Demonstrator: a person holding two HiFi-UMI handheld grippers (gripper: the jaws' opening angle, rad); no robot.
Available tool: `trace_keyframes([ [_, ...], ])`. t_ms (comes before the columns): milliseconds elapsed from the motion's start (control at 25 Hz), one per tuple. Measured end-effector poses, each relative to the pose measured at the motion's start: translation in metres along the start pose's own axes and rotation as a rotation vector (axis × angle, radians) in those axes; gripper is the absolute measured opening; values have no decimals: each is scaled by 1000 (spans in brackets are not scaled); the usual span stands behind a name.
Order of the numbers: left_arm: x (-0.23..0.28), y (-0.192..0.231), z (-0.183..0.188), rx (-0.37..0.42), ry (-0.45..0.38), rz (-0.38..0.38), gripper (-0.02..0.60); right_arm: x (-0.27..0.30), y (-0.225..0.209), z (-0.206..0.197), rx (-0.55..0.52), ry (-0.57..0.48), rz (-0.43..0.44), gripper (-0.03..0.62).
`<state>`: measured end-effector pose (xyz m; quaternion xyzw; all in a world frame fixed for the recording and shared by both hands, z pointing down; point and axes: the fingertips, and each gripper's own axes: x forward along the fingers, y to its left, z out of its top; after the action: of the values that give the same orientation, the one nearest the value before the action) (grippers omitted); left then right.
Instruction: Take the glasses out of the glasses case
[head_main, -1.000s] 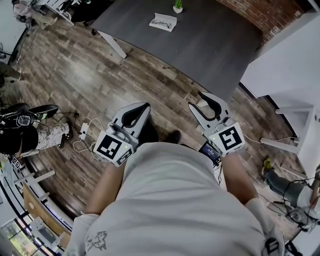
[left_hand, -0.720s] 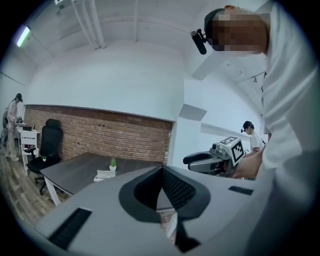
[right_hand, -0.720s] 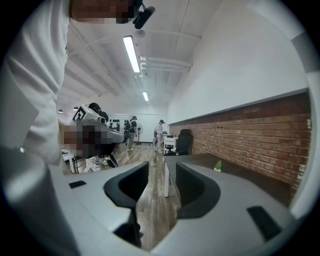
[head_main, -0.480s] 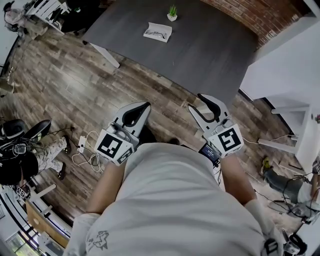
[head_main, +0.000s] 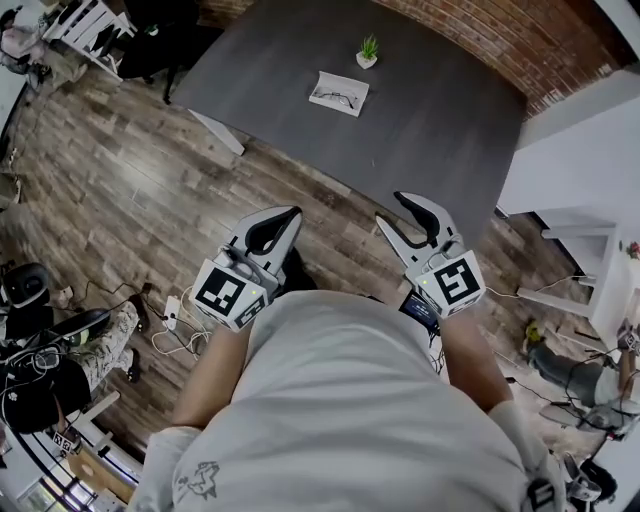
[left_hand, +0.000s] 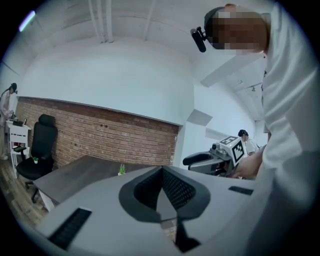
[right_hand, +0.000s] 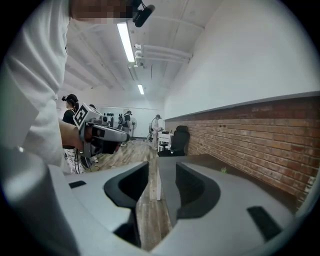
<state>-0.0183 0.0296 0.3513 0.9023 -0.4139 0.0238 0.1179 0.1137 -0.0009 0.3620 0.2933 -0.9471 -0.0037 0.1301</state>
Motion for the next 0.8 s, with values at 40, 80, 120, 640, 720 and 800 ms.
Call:
trace_keyframes([
  [40, -1, 13, 2, -2, 0, -3, 11, 12, -1, 4, -2, 5, -3, 178],
  [80, -3, 26, 5, -4, -1, -6, 11, 24, -1, 7, -4, 11, -7, 178],
  [120, -5, 38, 7, -7, -2, -10, 11, 36, -2, 11, -5, 15, -12, 178],
  [640, -34, 160, 11, -47, 18, -81, 11, 151, -11, 39, -23, 77, -106, 178],
  [720, -37, 172, 11, -51, 26, -87, 11, 161, -10, 41, -32, 86, -114, 178],
  [800, -36, 178, 10, -56, 30, -98, 11, 165, -12, 41, -33, 95, -121, 178],
])
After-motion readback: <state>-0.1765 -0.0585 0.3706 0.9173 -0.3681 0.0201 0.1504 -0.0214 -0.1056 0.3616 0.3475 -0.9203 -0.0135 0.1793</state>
